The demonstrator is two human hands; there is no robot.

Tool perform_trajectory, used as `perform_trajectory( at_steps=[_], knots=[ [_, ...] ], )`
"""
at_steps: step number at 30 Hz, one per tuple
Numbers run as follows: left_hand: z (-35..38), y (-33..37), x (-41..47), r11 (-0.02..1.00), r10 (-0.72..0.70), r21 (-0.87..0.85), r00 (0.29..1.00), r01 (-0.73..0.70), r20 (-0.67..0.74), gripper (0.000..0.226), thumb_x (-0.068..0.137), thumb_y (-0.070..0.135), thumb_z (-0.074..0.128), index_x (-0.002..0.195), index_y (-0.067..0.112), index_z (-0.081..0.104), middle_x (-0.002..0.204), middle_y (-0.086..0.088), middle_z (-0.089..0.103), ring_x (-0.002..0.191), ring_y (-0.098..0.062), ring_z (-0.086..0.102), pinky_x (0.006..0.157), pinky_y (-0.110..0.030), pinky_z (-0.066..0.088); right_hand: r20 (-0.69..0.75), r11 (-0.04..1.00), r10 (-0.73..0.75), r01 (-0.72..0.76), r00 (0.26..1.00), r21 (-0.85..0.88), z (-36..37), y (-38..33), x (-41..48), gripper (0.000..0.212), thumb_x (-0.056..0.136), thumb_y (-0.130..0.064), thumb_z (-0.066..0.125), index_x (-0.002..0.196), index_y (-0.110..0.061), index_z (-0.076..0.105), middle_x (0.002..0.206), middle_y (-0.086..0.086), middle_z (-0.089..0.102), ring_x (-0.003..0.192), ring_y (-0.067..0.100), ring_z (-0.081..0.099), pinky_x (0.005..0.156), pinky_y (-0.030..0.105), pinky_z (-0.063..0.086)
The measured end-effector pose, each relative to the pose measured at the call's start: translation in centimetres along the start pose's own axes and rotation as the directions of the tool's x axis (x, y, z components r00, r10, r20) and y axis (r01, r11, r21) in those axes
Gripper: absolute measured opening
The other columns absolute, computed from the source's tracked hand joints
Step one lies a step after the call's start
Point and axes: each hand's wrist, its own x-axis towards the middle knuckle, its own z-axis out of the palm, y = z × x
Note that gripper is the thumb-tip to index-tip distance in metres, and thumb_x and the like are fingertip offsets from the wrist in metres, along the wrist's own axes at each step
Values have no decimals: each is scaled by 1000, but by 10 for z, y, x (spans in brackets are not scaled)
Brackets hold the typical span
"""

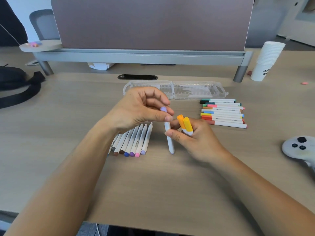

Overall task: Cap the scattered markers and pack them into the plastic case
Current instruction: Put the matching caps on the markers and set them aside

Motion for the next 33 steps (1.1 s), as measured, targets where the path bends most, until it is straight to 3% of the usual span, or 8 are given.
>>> perform_trajectory(
  at_steps=[3, 9, 13, 17, 22, 26, 30, 33],
  knots=[
    [12, -5, 1, 999, 37, -27, 999, -36, 23, 23, 64, 3, 77, 84, 11, 69, 81, -4, 75, 78, -16, 73, 73, -25, 57, -26, 1000, -9, 9, 1000, 7, 2, 0, 0, 29, 85, -12, 75, 76, -37, 64, 67, -33, 63, 66, -7, 61, 63, 7, 40],
    [35, -31, 5, 955, -10, -297, 997, -12, -74, 15, 88, 21, 61, 80, 18, 73, 81, -4, 70, 80, -19, 66, 76, -30, 54, -79, 995, 43, -36, 996, 93, 2, 6, 3, 14, 86, -12, 74, 90, -25, 73, 82, -17, 74, 76, -2, 66, 71, 13, 47],
    [57, -35, 11, 927, -137, -373, 965, 45, -224, 25, 78, 35, 63, 71, 11, 60, 76, -14, 53, 83, -28, 52, 78, -35, 44, -89, 993, 50, -40, 995, 114, 6, 10, 4, 13, 88, -13, 72, 95, -24, 74, 91, -6, 76, 80, 1, 67, 71, 16, 49],
    [68, -36, 13, 890, -193, -446, 964, 94, -181, 20, 75, 35, 52, 78, 16, 56, 72, -6, 51, 76, -24, 47, 71, -36, 38, -92, 998, 7, -2, 996, 64, 7, 10, 2, 3, 86, -20, 72, 87, -21, 70, 75, -6, 70, 69, 2, 57, 64, 17, 44],
    [66, -38, 12, 887, -119, -460, 983, 41, -143, 16, 79, 26, 47, 85, 16, 58, 76, -6, 51, 70, -20, 48, 68, -34, 39, -72, 1000, -20, 20, 997, -2, 6, 11, 1, 10, 89, -18, 71, 83, -23, 64, 61, -20, 57, 56, -1, 50, 56, 12, 35],
    [63, -39, 10, 882, -147, -465, 983, 78, -113, 18, 80, 27, 48, 88, 15, 58, 79, -4, 52, 69, -20, 49, 67, -33, 41, -73, 996, -43, 37, 996, -76, 10, 10, 0, 13, 88, -28, 63, 89, -15, 65, 75, -3, 63, 71, 18, 59, 66, 32, 47],
    [47, -34, 11, 869, -256, -461, 961, 180, -108, 30, 80, 39, 51, 91, 13, 61, 89, -12, 58, 79, -24, 54, 74, -36, 43, -57, 991, -11, 3, 998, -130, 13, 8, 1, 15, 95, -24, 57, 88, -11, 62, 72, 7, 65, 71, 22, 60, 68, 36, 48],
    [19, -27, 12, 935, -304, -253, 928, 248, -213, 36, 86, 49, 51, 93, 15, 62, 89, -6, 62, 81, -22, 56, 73, -33, 46, -150, 991, 39, -57, 988, -120, 10, 5, 1, 16, 101, -17, 50, 89, -11, 57, 60, 4, 59, 57, 3, 56, 59, 19, 44]
  ],
)
